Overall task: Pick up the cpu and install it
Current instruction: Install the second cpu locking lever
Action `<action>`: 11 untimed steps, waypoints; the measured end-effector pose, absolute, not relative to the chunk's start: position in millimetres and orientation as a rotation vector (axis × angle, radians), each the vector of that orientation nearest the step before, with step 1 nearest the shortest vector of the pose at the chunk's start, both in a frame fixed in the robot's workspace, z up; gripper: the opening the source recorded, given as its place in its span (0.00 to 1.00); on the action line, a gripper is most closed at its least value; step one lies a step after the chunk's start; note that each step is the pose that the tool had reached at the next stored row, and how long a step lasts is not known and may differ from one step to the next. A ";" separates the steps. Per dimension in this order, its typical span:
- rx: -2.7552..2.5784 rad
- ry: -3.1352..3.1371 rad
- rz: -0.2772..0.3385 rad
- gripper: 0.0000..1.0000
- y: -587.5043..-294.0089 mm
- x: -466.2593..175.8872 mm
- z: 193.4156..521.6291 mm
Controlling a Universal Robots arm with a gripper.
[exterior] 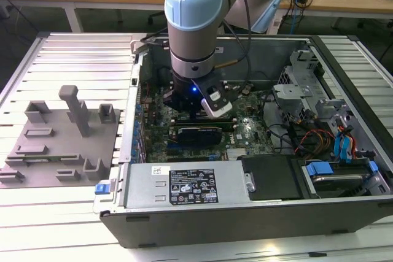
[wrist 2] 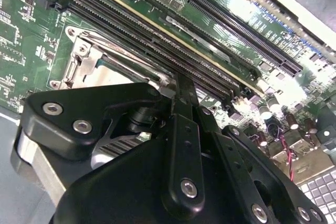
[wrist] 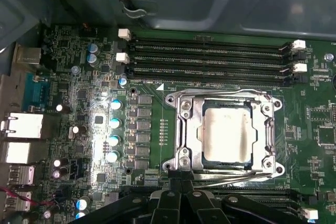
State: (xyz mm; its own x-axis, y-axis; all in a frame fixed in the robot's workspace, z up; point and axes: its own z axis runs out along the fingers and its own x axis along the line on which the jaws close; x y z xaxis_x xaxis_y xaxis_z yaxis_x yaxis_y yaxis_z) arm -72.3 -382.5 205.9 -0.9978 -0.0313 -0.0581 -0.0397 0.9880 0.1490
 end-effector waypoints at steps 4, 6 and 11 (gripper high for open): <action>-0.053 3.077 0.233 0.11 -384.0 -72.3 206.2; -0.052 3.076 0.234 0.11 -384.8 -72.3 206.2; -0.051 3.073 0.248 0.11 -385.0 -73.5 206.2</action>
State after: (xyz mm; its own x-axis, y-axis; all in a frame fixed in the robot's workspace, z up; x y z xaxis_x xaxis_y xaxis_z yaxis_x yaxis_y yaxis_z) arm -73.5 -385.0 206.2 -0.9978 -0.0283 -0.0605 -0.0377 0.9865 0.1594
